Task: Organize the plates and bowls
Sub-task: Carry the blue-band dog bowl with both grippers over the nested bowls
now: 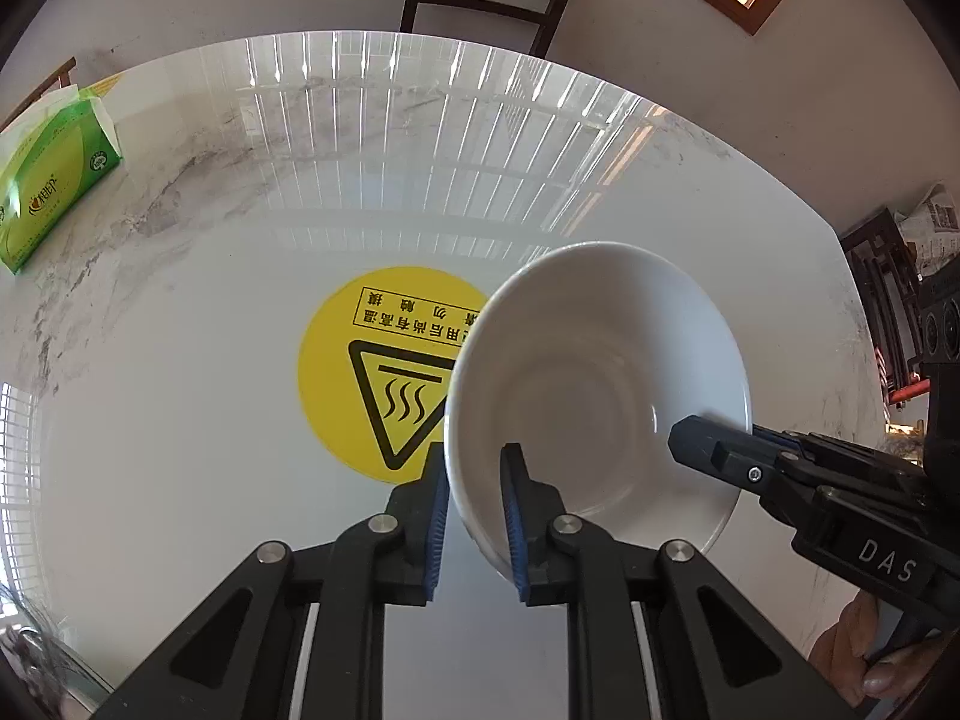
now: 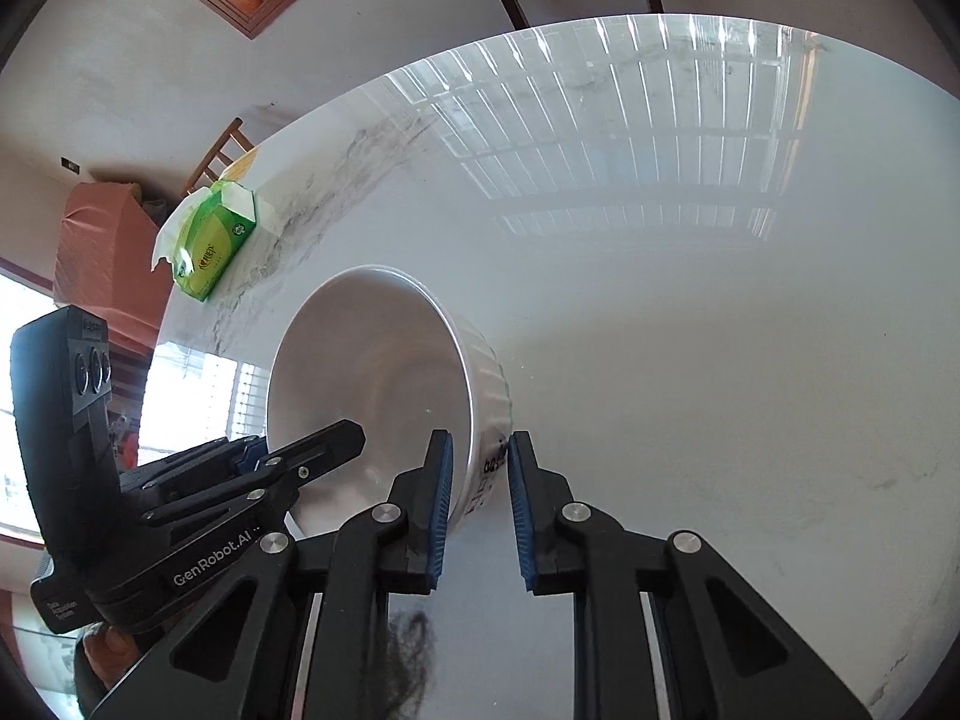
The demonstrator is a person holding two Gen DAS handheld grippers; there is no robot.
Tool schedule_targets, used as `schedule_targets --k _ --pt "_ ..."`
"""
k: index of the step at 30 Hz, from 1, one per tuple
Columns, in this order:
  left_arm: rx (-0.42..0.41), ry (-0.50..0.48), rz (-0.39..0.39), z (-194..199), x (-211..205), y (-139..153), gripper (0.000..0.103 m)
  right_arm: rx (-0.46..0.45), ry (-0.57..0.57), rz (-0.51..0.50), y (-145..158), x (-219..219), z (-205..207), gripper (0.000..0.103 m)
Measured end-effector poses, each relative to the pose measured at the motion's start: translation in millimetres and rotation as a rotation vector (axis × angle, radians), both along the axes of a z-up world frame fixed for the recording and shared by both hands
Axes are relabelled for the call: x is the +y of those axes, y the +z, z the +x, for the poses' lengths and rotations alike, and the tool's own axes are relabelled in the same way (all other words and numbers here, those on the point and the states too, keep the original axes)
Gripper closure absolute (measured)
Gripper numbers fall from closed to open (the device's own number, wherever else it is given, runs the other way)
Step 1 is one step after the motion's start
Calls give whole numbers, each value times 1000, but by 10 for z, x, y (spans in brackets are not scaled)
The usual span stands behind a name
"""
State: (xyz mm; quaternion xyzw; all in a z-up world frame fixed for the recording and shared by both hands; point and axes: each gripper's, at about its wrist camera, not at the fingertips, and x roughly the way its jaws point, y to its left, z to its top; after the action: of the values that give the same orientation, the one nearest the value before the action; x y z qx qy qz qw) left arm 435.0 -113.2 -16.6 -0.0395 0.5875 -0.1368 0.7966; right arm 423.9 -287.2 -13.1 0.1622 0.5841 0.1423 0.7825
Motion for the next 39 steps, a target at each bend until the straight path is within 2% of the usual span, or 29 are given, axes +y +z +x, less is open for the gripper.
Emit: schedule_targets --k 10,22,39 --pt "6 7 -10 -213 75 190 86 17 -2 28 122 -7 -229 88" --pt "-7 0 12 -751 209 483 86 4 13 45 445 107 -693 88" --pt "-25 -18 17 -1577 397 807 86 -47 63 10 840 343 -1469 87"
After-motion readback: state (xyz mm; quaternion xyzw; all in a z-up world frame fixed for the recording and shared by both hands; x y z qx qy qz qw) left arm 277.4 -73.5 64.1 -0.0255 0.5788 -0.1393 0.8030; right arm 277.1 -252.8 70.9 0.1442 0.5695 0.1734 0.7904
